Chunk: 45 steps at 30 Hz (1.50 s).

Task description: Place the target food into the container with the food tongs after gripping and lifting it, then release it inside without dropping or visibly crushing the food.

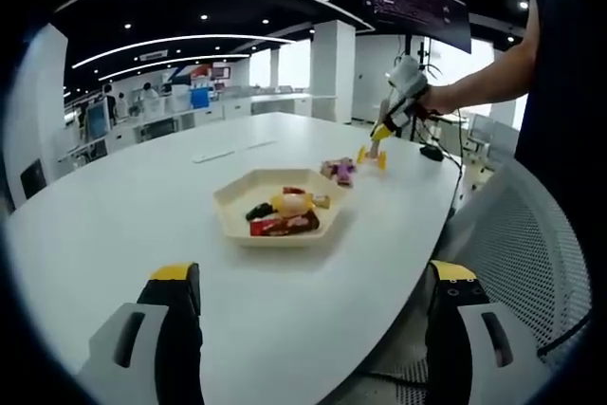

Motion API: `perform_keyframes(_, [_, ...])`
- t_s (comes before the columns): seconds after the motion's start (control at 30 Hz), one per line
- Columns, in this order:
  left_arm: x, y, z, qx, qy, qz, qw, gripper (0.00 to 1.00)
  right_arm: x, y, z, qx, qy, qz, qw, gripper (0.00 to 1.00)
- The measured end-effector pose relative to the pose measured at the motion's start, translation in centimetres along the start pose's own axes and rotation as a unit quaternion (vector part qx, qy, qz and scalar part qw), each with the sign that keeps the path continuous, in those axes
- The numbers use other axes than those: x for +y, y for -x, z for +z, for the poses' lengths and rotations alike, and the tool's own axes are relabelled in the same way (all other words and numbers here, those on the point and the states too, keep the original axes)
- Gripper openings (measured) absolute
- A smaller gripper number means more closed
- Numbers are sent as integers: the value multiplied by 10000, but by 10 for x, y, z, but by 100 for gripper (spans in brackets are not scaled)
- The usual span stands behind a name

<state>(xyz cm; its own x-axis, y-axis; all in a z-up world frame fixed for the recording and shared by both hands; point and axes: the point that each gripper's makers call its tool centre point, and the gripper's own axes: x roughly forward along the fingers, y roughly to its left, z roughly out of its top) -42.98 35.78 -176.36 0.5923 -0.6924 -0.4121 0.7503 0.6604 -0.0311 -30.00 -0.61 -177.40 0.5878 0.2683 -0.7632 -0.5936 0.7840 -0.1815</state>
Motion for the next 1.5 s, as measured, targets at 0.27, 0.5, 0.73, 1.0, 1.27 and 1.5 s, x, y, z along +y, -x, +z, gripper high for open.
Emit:
perform_keyframes(0.27, [0, 0, -1, 18, -4, -6, 10000, 96, 25, -12, -13, 79, 584, -24, 9983, 16])
perform_keyframes(0.5, [0, 0, -2, 31, -8, -39, 10000, 95, 18, -12, -9, -33, -680, 249, 9974, 21])
perform_keyframes(0.73, [0, 0, -2, 24, -5, -26, 10000, 95, 14, 1, 10, -461, -942, 384, 9937, 21])
perform_keyframes(1.0, [1, 0, -2, 31, 2, -19, 10000, 95, 39, -9, 4, -262, -697, 578, 9955, 22])
perform_keyframes(1.27, [1, 0, -2, 24, 16, -2, 10000, 95, 37, -19, -17, 10, -399, 548, 9977, 24])
perform_keyframes(1.5, [2, 0, -2, 15, 21, 1, 10000, 95, 37, -22, -22, 40, -207, 408, 9989, 23])
